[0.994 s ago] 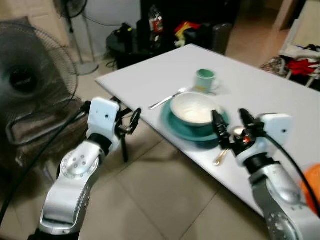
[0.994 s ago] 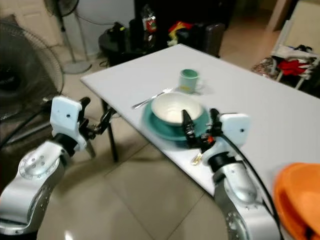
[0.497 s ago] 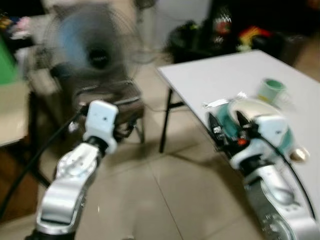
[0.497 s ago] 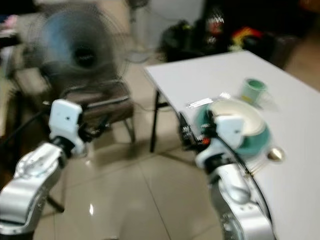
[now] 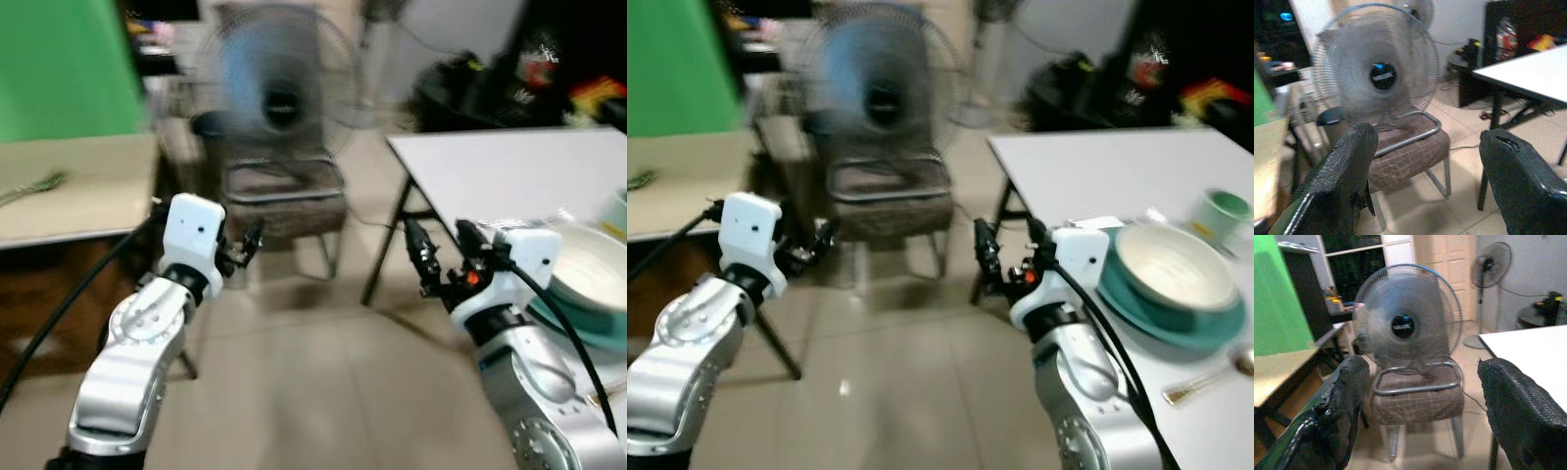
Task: Setting the table
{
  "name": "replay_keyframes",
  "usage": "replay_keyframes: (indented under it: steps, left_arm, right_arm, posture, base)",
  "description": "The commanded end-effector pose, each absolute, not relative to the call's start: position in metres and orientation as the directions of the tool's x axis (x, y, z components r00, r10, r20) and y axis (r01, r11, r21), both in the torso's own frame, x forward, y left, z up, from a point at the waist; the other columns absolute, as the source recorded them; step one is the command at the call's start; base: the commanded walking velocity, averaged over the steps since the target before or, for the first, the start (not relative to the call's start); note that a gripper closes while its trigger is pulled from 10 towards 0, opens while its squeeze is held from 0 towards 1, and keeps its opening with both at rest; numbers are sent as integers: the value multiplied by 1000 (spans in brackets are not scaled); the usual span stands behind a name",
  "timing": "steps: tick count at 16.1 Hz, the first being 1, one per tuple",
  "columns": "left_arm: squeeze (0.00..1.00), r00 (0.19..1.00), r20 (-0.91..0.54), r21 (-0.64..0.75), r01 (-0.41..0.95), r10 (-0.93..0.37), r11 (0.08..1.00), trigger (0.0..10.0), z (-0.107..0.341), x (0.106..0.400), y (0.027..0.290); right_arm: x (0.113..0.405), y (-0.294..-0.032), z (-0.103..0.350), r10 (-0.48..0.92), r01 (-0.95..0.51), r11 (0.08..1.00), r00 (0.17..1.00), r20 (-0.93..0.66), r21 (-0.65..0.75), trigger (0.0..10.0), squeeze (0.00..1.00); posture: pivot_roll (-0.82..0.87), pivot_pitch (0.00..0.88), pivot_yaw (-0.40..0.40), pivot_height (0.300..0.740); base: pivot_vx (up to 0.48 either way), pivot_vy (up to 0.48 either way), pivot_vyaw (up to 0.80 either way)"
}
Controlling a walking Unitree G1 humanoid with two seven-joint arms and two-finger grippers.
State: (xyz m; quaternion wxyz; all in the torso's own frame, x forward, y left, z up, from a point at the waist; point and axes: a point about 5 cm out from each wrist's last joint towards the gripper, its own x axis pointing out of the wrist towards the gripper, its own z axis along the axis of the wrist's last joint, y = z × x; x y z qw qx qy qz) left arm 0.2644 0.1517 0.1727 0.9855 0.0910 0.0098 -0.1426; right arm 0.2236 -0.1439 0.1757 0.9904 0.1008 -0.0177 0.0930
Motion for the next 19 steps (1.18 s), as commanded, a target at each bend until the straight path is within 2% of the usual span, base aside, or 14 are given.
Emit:
replay_keyframes:
  steps: [1,9,10,16,19]
  left_arm:
    - [0,958,-42,181,288,-285,940,10000,174,264,152]
    - [0,958,-40,182,287,-284,941,10000,175,264,152]
    - [0,958,-46,197,287,-283,938,10000,178,265,158]
    - [0,959,-54,208,284,-279,936,10000,179,266,162]
    - [0,957,-57,204,289,-284,935,10000,178,267,160]
  right_arm:
    - [224,-146,176,172,-180,964,984,54,198,10000,0]
    - [223,-146,175,174,-181,958,983,52,221,10000,0]
    - [223,-147,159,148,-138,948,989,-12,285,10000,0]
    - [224,-151,143,87,-65,975,991,-98,212,10000,0]
    - [226,-153,142,77,-57,982,991,-106,178,10000,0]
  posture:
    - [-125,0,-16,740]
    - [-125,0,-16,740]
    - [-101,0,-10,740]
    - [-103,0,-9,740]
    - [-103,0,-9,740]
  base:
    - [0,0,800]
    - [0,0,800]
    - [0,454,0]
    - [0,444,0]
    - [0,0,0]
